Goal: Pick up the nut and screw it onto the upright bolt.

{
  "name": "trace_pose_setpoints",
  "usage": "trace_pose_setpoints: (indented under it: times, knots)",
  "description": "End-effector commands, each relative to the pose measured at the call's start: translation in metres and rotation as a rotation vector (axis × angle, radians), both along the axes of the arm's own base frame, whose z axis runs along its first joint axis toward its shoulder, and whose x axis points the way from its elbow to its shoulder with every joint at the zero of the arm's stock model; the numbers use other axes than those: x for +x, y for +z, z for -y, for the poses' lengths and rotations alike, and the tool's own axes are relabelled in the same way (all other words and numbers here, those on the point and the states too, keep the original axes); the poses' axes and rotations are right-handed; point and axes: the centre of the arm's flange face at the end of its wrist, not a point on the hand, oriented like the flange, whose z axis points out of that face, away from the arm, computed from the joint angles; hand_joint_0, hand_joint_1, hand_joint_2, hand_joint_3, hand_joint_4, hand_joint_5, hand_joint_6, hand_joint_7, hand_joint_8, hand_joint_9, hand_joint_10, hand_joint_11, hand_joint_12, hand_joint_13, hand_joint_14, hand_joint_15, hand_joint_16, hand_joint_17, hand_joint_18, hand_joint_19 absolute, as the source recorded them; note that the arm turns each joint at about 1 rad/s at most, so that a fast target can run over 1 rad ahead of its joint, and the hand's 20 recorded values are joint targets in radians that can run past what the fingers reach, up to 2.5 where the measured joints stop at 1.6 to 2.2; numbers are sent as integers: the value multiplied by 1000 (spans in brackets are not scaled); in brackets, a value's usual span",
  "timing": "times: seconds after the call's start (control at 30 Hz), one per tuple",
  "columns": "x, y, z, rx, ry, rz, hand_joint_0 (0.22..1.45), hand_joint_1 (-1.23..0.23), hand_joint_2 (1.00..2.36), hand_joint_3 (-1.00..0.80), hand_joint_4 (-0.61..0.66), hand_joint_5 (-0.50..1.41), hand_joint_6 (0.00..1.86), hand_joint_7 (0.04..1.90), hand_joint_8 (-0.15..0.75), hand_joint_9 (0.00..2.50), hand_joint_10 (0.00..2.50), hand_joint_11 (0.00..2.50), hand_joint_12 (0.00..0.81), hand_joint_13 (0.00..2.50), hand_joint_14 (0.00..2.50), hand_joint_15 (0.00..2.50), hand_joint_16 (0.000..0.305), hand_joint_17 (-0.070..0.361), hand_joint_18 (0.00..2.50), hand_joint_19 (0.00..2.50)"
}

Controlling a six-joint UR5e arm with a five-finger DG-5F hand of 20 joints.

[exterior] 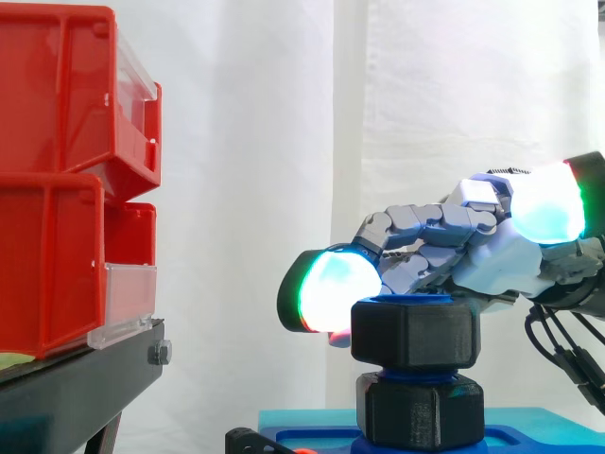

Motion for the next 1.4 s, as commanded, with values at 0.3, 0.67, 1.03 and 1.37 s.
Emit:
trace_pose_setpoints:
  times: [0.3, 0.67, 1.03, 1.37]
  knots:
    - [-3, 6, 15, -9, 7, 9, 471, -280, 1000, -500, 246, -37, 503, 1300, 262, 495, 0, 0, 312, 241, 0, 0, 35, 79, 0, 0]
    - [-5, 18, 30, -17, 15, 7, 479, -330, 1000, -500, 201, 39, 503, 1329, 173, 761, 0, 0, 286, 355, 0, 0, 29, 66, 49, 0]
    - [-3, 28, 34, -19, 16, 5, 486, -361, 1000, -500, 152, 69, 501, 1400, 137, 1085, 0, 0, 236, 542, 0, 0, 22, 49, 263, 0]
    - [4, 53, 38, -29, 29, 40, 464, -316, 1000, -500, 287, -68, 504, 921, 211, 831, 0, 0, 310, 353, 0, 0, 33, 74, 45, 0]
